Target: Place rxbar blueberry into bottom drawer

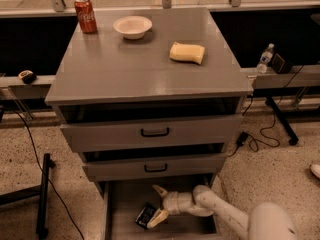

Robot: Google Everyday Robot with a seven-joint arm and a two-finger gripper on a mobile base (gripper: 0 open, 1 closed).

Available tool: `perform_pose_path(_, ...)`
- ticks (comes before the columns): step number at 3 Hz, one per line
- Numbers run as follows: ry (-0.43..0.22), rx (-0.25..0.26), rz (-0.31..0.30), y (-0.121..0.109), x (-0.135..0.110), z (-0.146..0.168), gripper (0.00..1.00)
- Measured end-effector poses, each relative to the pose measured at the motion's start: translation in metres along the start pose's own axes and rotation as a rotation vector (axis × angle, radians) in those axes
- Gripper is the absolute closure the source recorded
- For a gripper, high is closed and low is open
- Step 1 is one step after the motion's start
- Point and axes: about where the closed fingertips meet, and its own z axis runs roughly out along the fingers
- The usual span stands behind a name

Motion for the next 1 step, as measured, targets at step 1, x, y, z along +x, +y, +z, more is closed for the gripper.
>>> perform_pose_path(1,0.015,0.03,-0.001,0.006,-0.0049,-0.0054,0.0)
